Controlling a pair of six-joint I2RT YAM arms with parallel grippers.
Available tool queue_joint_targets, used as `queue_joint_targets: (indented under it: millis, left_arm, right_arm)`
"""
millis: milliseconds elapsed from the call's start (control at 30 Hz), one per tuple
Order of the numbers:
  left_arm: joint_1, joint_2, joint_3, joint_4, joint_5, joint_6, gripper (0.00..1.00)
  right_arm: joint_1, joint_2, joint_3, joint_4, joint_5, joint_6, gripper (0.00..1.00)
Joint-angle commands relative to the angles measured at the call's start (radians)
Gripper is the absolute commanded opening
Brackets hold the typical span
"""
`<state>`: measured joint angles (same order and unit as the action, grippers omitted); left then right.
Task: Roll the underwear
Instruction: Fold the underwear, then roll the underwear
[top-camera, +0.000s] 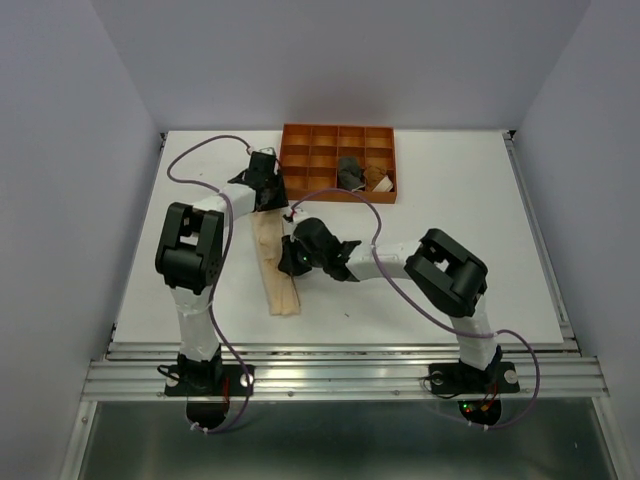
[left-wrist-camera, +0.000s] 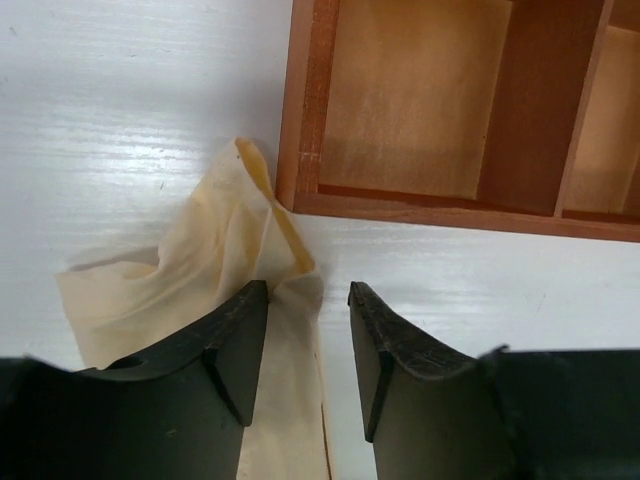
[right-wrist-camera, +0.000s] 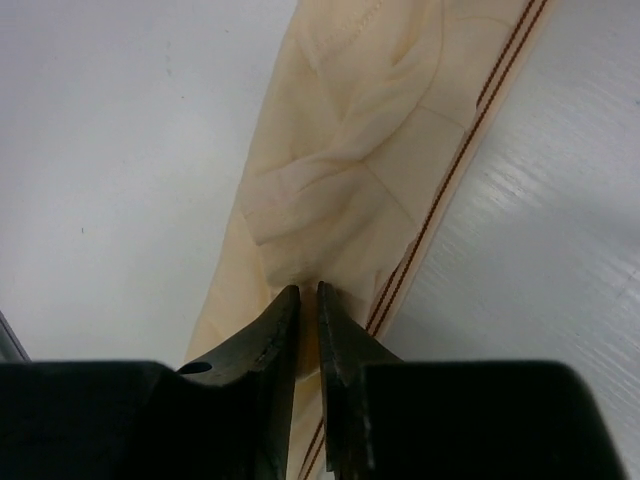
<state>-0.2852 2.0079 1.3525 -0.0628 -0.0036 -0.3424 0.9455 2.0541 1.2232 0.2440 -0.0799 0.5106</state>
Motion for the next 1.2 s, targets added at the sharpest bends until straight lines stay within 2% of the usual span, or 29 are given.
queue_joint_targets:
  millis: [0, 67, 167, 267, 433, 500, 533, 567, 600, 667, 700, 733, 833, 967, 1033, 1167]
  left_arm:
    - [0.008, -0.135, 0.069, -0.069, -0.022, 0.003, 0.51]
    - [0.008, -0.181, 0.097, -0.092, -0.039, 0.005, 0.53]
    - [0.009, -0.221, 0.149, -0.135, -0.062, 0.011, 0.57]
    - [0.009, -0.244, 0.21, -0.195, -0.078, 0.011, 0.57]
    - [0.009, -0.349, 0.192, -0.247, -0.116, -0.02, 0.57]
    - [0.008, -0.409, 0.146, -0.27, -0.116, -0.068, 0.57]
    - [0.009, -0.487, 0.075, -0.267, -0.115, -0.096, 0.57]
    - [0.008, -0.527, 0.032, -0.262, -0.11, -0.124, 0.58]
    - [0.006, -0.573, -0.017, -0.252, -0.078, -0.174, 0.58]
    - [0.004, -0.702, -0.157, -0.233, -0.064, -0.252, 0.6]
    - [0.004, -0.742, -0.2, -0.245, -0.064, -0.253, 0.6]
    - [0.004, -0.776, -0.234, -0.261, -0.068, -0.306, 0.6]
    - [-0.002, -0.914, -0.387, -0.359, -0.042, -0.337, 0.6]
    - [-0.008, -1.024, -0.551, -0.396, 0.074, -0.381, 0.59]
    - [-0.009, -1.078, -0.633, -0.417, 0.122, -0.398, 0.59]
    - [-0.008, -1.143, -0.704, -0.482, 0.131, -0.467, 0.59]
  right_arm:
    - [0.024, -0.04, 0.097, -0.064, -0.034, -0.121, 0.2]
    - [0.024, -0.061, 0.117, -0.08, -0.012, -0.141, 0.22]
    - [0.024, -0.101, 0.166, -0.144, 0.075, -0.136, 0.35]
    - [0.024, -0.126, 0.2, -0.213, 0.163, -0.133, 0.36]
    - [0.024, -0.261, 0.116, -0.189, 0.198, -0.204, 0.63]
    - [0.024, -0.308, 0.055, -0.183, 0.207, -0.314, 0.74]
    - [0.024, -0.363, 0.029, -0.169, 0.177, -0.367, 0.87]
    - [0.024, -0.394, -0.003, -0.158, 0.142, -0.489, 0.97]
    - [0.024, -0.426, -0.074, -0.129, 0.068, -0.548, 1.0]
    - [0.024, -0.526, -0.192, -0.101, -0.01, -0.671, 1.0]
    - [0.024, -0.558, -0.192, -0.091, -0.044, -0.707, 1.0]
    - [0.024, -0.587, -0.274, -0.065, -0.096, -0.733, 1.0]
    - [0.024, -0.66, -0.361, -0.102, -0.174, -0.878, 1.0]
    - [0.035, -0.597, -0.262, -0.329, -0.307, -0.958, 1.0]
    - [0.07, -0.523, -0.226, -0.371, -0.276, -0.977, 1.0]
    - [0.111, -0.413, -0.139, -0.403, -0.242, -1.018, 1.0]
